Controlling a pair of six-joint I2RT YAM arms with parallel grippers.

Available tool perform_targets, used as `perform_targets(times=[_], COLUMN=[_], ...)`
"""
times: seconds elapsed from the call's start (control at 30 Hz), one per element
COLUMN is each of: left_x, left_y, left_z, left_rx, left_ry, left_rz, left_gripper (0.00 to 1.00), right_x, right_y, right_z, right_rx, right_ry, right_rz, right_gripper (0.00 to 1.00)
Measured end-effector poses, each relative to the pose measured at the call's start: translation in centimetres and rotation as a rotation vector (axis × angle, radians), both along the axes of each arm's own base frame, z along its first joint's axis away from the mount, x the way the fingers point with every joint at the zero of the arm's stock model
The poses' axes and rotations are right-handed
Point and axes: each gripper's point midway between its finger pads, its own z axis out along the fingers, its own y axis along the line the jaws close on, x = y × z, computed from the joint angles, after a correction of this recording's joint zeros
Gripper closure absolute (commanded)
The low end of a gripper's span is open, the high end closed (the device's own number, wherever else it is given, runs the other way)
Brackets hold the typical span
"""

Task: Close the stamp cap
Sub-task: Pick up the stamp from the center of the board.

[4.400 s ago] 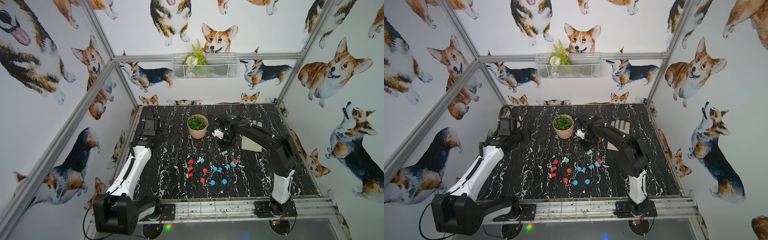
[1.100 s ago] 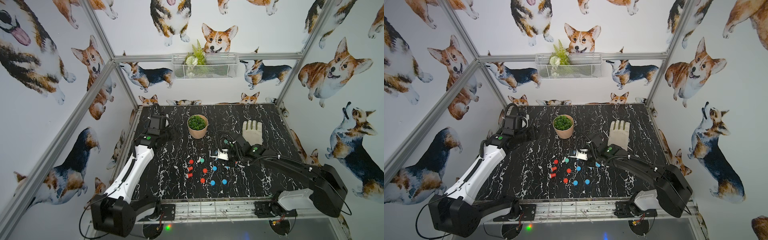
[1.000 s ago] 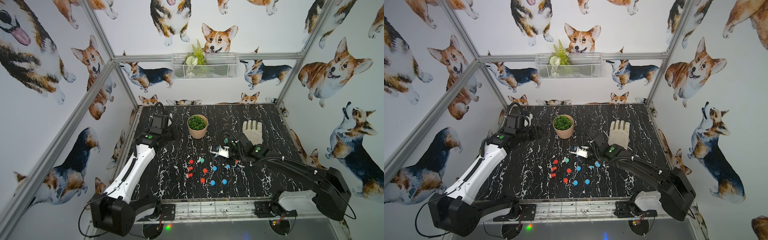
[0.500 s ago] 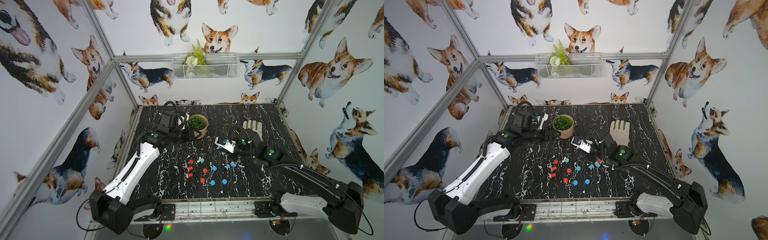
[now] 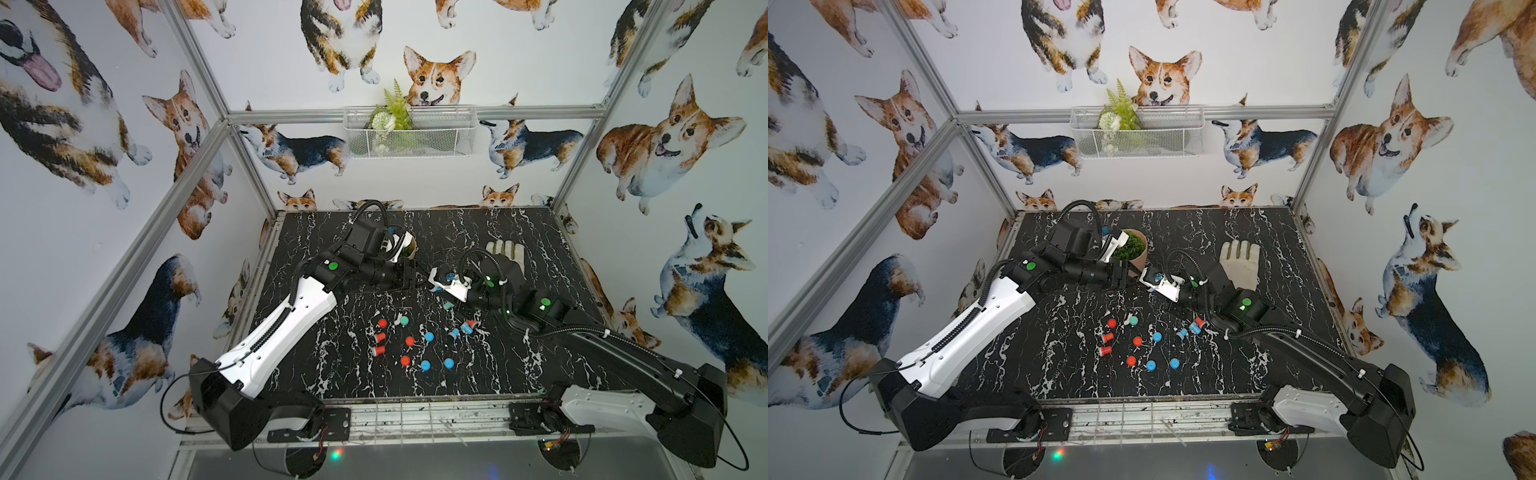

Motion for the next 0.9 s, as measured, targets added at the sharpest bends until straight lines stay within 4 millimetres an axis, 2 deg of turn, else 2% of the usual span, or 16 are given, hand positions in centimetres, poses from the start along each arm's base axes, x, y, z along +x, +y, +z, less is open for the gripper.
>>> perform_targets(times=[0.17,0.37,0.9], left_x=[-0.5,-0.9,-1.5], left_y=[-0.9,-1.5,-2.1], left_z=[-0.5,-0.6,-0.6], left_rx=[0.004,0.006,0.002], left_ry=[0.023,0.033,0.041], left_rz=[-0.026,-0.043,-0.068], left_gripper=[0.46,0.49,0.7], right_x=[-0.4,-0.7,-0.8], right_y=[-0.1,0.1,0.2], right_z=[1.5,1.5,1.5], right_rx=[0.038,0.041,0.042], right_ry=[-0.024,-0.021,-0.02], right_rz=[0.013,0.026,0.03], right_gripper=[0.91,0.91,0.91])
